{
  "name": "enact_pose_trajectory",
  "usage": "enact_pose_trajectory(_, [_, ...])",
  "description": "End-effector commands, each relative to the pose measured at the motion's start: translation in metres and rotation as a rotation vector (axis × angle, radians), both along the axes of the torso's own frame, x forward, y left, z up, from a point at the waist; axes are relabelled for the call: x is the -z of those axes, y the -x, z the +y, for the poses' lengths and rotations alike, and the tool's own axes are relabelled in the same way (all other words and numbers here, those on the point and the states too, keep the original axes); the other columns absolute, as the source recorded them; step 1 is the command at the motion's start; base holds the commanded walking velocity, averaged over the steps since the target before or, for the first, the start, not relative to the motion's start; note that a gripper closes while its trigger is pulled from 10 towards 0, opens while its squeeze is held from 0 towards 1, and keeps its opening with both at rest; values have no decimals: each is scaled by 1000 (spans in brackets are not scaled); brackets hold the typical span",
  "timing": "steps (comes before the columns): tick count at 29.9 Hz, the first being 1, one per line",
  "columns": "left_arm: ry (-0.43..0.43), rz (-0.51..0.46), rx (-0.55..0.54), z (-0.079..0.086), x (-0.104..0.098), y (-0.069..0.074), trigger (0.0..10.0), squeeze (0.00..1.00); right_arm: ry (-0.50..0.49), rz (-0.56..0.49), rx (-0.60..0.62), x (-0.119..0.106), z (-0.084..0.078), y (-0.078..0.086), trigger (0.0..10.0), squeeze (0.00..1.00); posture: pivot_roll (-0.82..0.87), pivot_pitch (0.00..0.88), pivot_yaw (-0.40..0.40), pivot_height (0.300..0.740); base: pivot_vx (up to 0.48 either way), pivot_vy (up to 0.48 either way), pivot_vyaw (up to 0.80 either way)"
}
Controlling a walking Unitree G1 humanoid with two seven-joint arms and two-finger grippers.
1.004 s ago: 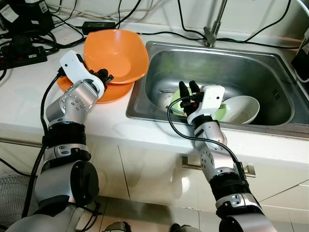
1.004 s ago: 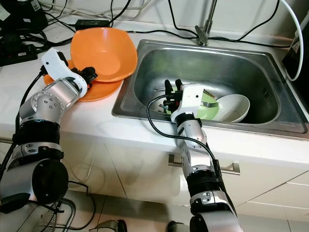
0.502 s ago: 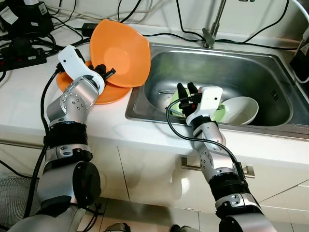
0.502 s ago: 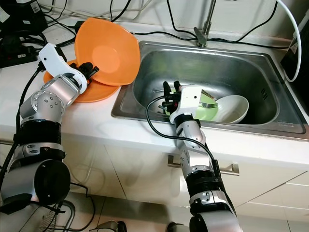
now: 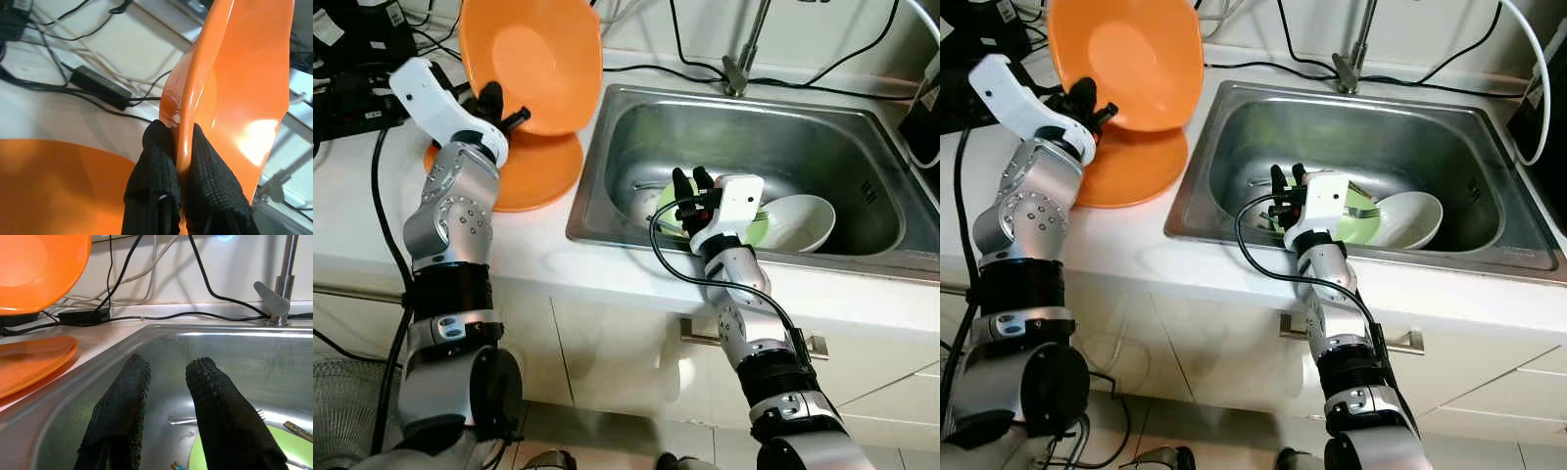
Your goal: Kitchen organization
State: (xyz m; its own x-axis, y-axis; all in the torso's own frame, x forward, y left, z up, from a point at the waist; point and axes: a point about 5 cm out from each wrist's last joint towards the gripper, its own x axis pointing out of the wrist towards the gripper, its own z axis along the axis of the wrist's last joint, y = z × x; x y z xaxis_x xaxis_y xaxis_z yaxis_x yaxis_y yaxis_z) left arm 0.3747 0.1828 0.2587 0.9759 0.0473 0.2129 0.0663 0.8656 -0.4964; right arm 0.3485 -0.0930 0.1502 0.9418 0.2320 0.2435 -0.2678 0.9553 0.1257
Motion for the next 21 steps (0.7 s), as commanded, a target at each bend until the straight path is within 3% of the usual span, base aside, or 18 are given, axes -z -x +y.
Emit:
enact_pose_trajectory(1, [-14, -70, 37, -7, -6, 6, 6078, 0, 15, 60, 23, 12, -10, -1, 10000, 0, 17, 80, -5, 740, 0, 0, 0])
enact_pose_trajectory(2, [-14, -70, 37, -7, -6, 6, 6078, 0, 15, 60, 23, 12, -10, -1, 10000, 0, 17, 80, -5, 740, 0, 0, 0])
enact_pose_trajectory(3, [-41, -83, 58, -12, -2, 10, 10000, 0, 15, 51, 29, 8, -15, -3, 10000, 0, 12, 81, -4, 740, 0, 0, 0])
enact_pose_trajectory(16, [-50, -75, 95, -22, 13, 21, 10000, 0, 58, -1, 6, -15, -43, -16, 10000, 0, 5, 85, -7, 740, 0, 0, 0])
enact_pose_trajectory(21, [-55, -86, 146, -31, 15, 24, 10000, 0, 12, -16, -60, -28, -48, -18, 10000, 0, 2, 82, -6, 740, 0, 0, 0])
